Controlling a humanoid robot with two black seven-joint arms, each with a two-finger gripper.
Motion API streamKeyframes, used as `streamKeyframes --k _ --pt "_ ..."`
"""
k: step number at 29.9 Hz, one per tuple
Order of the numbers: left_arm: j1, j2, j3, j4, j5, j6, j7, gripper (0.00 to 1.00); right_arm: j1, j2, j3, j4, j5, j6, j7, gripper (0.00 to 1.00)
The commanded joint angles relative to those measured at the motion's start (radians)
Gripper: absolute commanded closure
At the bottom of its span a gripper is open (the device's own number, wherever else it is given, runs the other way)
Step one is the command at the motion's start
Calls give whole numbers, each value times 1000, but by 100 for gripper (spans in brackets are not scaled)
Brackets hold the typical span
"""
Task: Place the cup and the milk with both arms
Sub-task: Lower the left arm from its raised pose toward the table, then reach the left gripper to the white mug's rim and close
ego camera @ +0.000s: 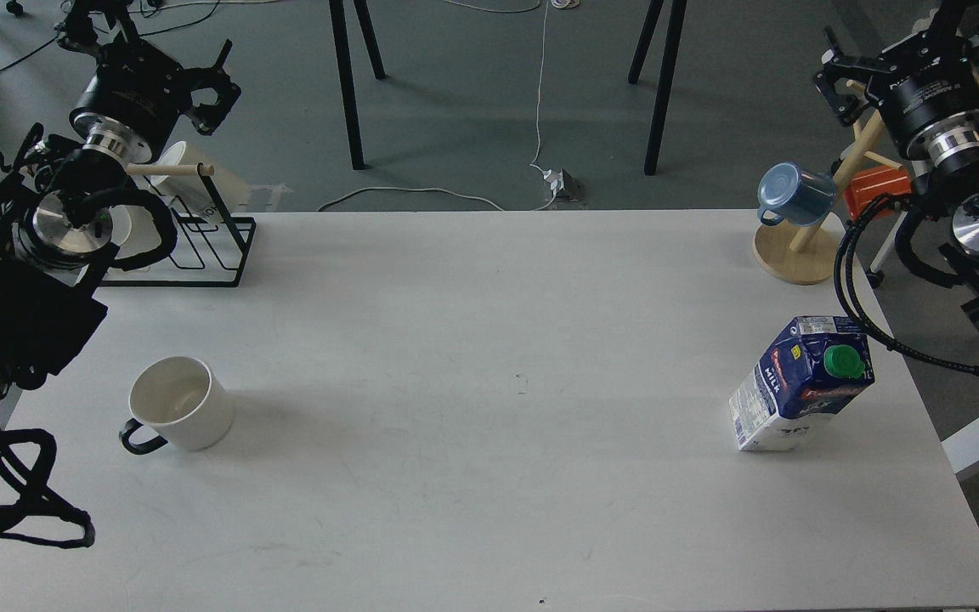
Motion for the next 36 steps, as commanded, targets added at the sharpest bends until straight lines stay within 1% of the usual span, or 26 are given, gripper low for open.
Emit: streamKeyframes --k 1,6,9,11,15,17,19,21,25,28,31,34,36 --pt "-4 2 -8 -2 -4 0 -3 0 -1 0 0 -1 0 0 0 0" --pt "-7 32 -27 -2 -10 1 7 0 -2 -7 0 1 0 0 0 0" --pt "-4 67 -3 -20 -1 0 13 0 -4 -35 -2 7 -1 0 0 0" --pt "-3 116 53 -58 5 0 15 0 -5 -49 -2 30 -1 0 0 0" --pt "0 244 234 -172 15 0 -2 1 -12 -63 -2 60 -3 0 2 0" --pt "3 293 308 -225 63 0 -3 1 -13 -64 -2 60 -3 0 0 0" --pt "2 334 342 -250 169 0 -5 1 -13 -69 -2 62 -3 0 0 0" --pt "3 379 347 -285 304 0 -5 1 -13 -81 -3 65 -5 0 0 0" --pt "22 506 354 -437 534 0 -5 2 -13 -103 -6 86 -8 0 0 0" --pt "86 619 351 -596 715 0 -5 4 -19 -142 -8 122 -8 0 0 0" --pt "134 716 351 -725 864 0 -5 4 -33 -162 -8 151 -8 0 0 0" --pt "180 794 351 -817 973 5 -11 4 -42 -167 -6 157 -8 0 2 0" --pt "204 821 353 -828 1059 42 -32 4 -48 -166 -5 157 -8 0 2 0"
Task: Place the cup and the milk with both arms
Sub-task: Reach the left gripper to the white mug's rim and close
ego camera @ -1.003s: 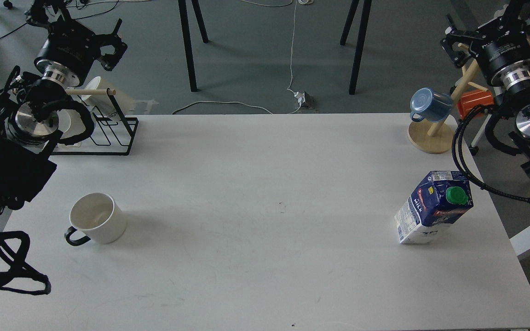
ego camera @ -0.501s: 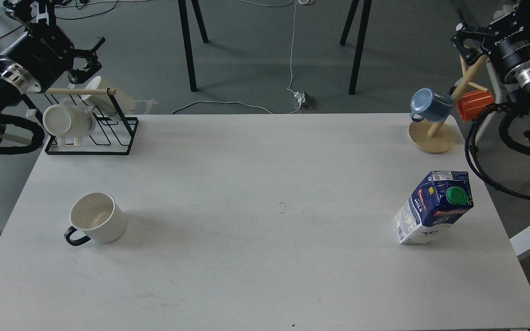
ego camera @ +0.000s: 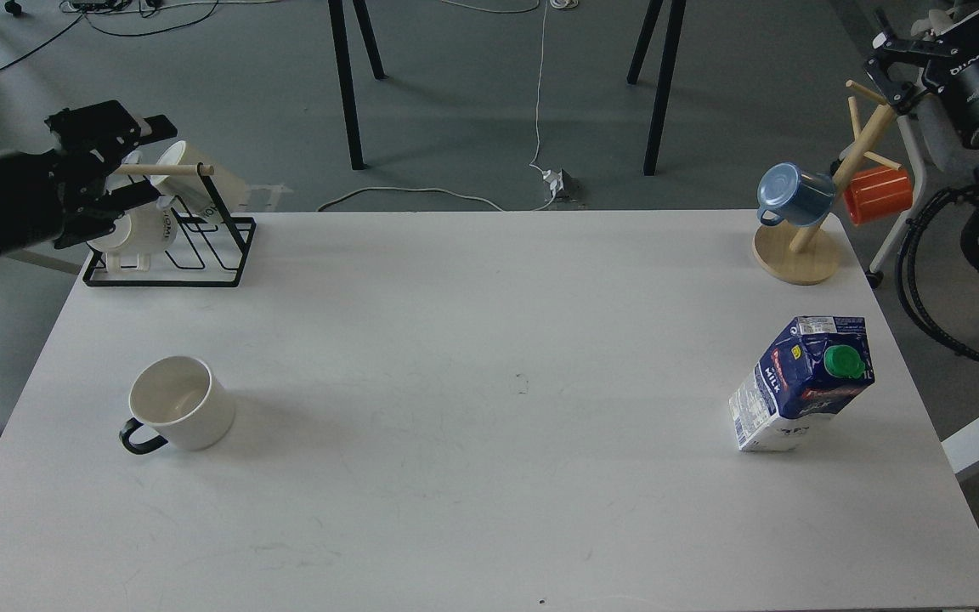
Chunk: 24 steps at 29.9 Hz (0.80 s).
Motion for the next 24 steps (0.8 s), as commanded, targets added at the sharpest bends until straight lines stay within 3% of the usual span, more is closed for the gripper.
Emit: streamKeyframes --k 1,5,7,13,18,24 --pt "47 47 3 -36 163 55 -38 4 -10 -1 3 2 2 0 1 0" --pt "141 47 1 -39 400 153 -108 8 -13 -1 3 2 2 0 3 0" --pt "178 38 1 -36 476 211 -124 9 -13 2 2 2 0 0 1 0" --pt "279 -23 29 51 704 371 -124 10 -5 14 0 0 0 0 1 0" --pt "284 -131 87 192 919 472 -122 10 -7 18 -1 0 -1 0 1 0" --pt "285 -192 200 315 938 584 -130 13 -3 18 -1 -3 -1 0 1 0"
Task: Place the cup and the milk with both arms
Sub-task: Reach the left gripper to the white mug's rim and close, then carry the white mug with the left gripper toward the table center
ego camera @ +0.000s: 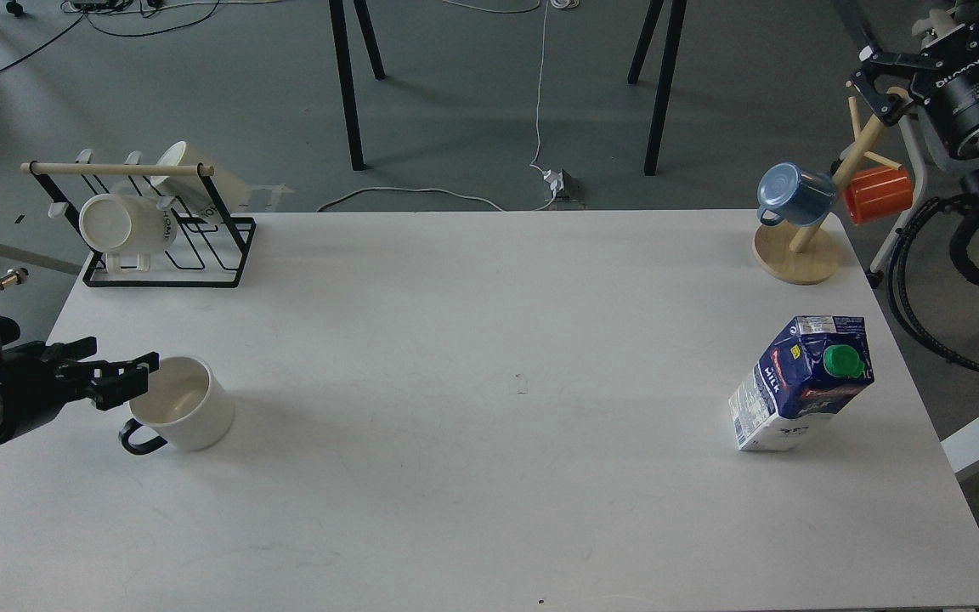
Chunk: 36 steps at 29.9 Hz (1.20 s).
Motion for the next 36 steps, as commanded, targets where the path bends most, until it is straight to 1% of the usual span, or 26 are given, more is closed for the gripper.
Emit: streamKeyframes --k 1,3,5,6,9,10,14,15,18,22,26,28,30,33,36 --pt "0 -26 53 44 4 45 -5 14 4 0 -1 -4 0 0 0 0" --pt "0 -32 53 44 4 46 -8 17 5 -1 -1 -4 -5 0 0 0" --pt "3 -34 58 45 4 46 -14 24 5 0 0 -6 -17 0 0 0" --pt "8 -39 59 45 4 46 -16 30 5 0 0 -6 -23 0 0 0" --pt "8 -40 59 45 4 48 -18 39 5 0 0 -6 -29 0 0 0" --pt "8 -40 58 45 4 49 -24 44 5 0 0 -7 -29 0 0 0" --pt "8 -45 58 45 2 54 -71 70 5 -1 0 -9 -31 0 0 0" --pt "8 -45 59 45 2 51 -74 75 5 0 0 -10 -31 0 0 0" --pt "8 -45 59 45 2 51 -76 77 7 -1 0 -10 -31 0 0 0" --pt "5 -51 58 45 0 43 -76 89 7 -1 0 -10 -31 0 0 0" --pt "-10 -51 50 35 -4 16 -87 97 5 -1 0 -10 -31 0 0 0" --pt "-18 -51 44 21 -4 -10 -90 98 5 -4 0 -9 -31 0 0 0" --pt "-47 -46 42 -19 -6 -30 -94 98 5 -9 2 -7 -31 0 0 0" --pt "-127 -34 41 -112 -6 -101 -93 98 16 -12 3 -4 -29 0 0 0" --pt "-223 -35 41 -204 -6 -210 -79 98 85 -15 0 -13 -29 0 -3 0"
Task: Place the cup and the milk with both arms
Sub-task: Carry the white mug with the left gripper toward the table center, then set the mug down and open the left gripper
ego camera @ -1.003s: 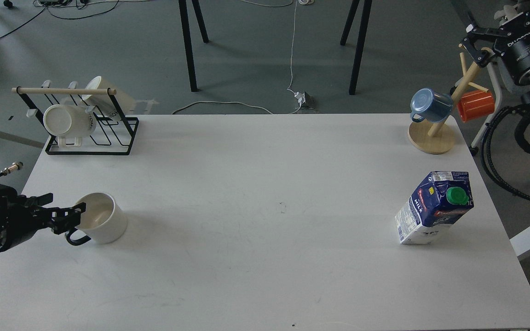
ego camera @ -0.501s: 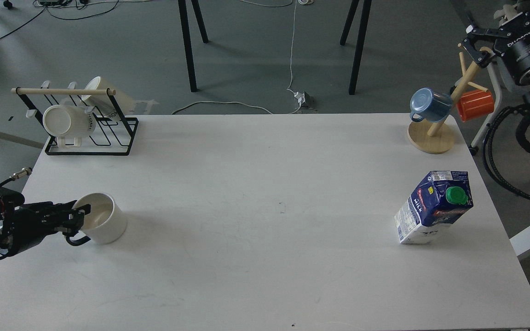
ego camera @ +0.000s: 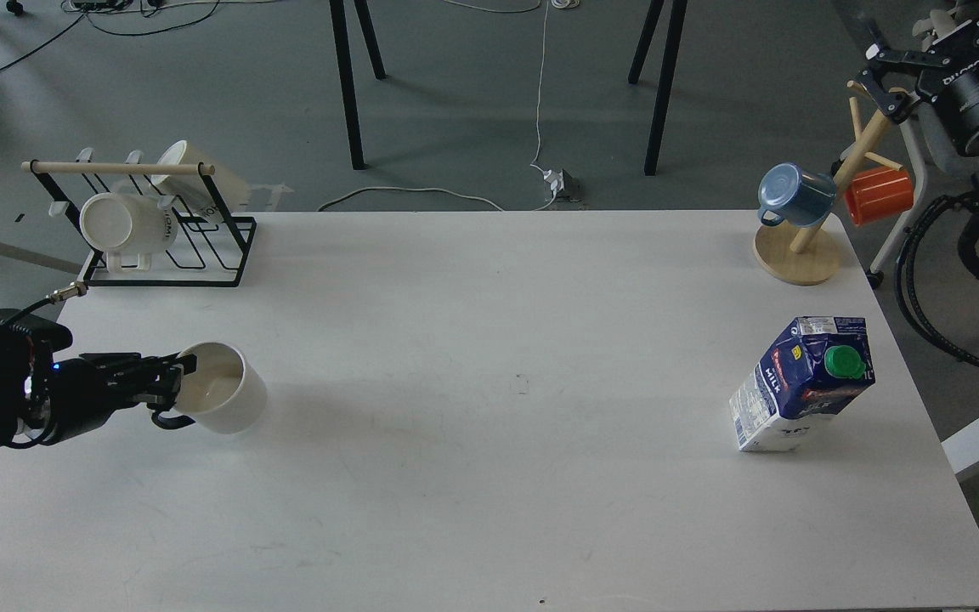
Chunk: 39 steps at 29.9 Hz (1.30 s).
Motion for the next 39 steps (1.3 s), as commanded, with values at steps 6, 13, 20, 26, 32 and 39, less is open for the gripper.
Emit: streamKeyframes --k 6,13,20,26,32,39 --pt "-213 -156 7 -111 2 -201 119 98 203 11 -8 -10 4 0 -6 0" --pt "-321 -372 18 -86 40 -351 169 98 336 95 -114 -10 8 0 -6 0" --pt "-324 -579 19 -45 284 -430 226 97 349 118 -120 -7 2 0 -8 0" --pt "-322 -708 27 27 427 -430 231 97 330 103 -120 -4 4 0 -8 0" --pt "-318 -713 67 56 433 -430 234 96 321 91 -120 0 4 0 -8 0" --pt "-270 -727 70 73 430 -430 232 92 317 92 -120 2 2 0 -8 0"
